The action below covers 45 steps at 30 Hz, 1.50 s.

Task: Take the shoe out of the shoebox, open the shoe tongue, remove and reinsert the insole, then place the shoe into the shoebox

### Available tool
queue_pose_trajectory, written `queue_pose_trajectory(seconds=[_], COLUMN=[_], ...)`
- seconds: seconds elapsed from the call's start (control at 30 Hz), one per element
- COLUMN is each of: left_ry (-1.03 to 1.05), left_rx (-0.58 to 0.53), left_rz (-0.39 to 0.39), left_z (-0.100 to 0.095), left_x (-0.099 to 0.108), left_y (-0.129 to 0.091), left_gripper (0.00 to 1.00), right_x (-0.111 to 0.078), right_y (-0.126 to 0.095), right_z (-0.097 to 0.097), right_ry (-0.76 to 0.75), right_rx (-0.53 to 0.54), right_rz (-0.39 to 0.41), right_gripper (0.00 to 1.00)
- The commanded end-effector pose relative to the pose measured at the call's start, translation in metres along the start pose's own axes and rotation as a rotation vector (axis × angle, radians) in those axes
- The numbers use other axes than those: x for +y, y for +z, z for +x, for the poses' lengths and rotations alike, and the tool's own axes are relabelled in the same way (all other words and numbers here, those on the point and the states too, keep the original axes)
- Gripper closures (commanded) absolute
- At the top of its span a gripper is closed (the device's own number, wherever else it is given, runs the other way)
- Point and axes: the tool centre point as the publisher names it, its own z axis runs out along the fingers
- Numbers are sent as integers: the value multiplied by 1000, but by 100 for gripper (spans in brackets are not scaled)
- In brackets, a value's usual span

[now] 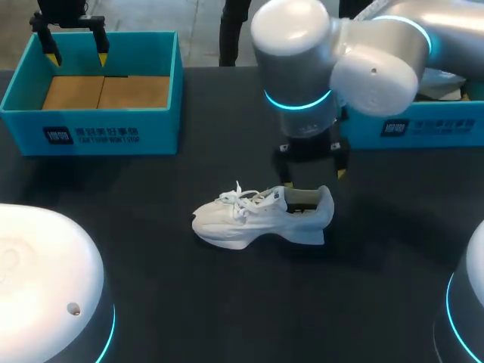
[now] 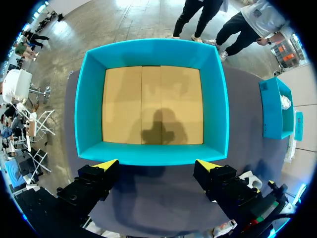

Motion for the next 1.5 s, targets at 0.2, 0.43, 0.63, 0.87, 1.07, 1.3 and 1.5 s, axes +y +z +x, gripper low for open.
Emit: queue_pose_trajectory(seconds=[0.2, 0.43, 0.63, 0.87, 1.07, 1.3, 1.5], left_ry=[0, 0, 0, 0, 0, 0, 0], left_rx=[0, 0, 0, 0, 0, 0, 0], left_rz=[0, 0, 0, 0, 0, 0, 0], left_z=[0, 0, 0, 0, 0, 0, 0], left_x=[0, 0, 0, 0, 0, 0, 0], left_y=[0, 0, 0, 0, 0, 0, 0], left_gripper=[0, 0, 0, 0, 0, 0, 0], right_x=[-5, -2, -2, -2, -2, -2, -2], right_y=[-20, -18, -18, -18, -18, -18, -16], right_z=[-12, -5, -5, -5, -5, -5, -7], right_ry=[-509, -624, -624, -624, -624, -629, -683], right_rx=[215, 86, 86, 86, 86, 102, 244], right_rz=[-205, -126, -126, -126, -126, -146, -333], right_gripper=[0, 0, 0, 0, 0, 0, 0])
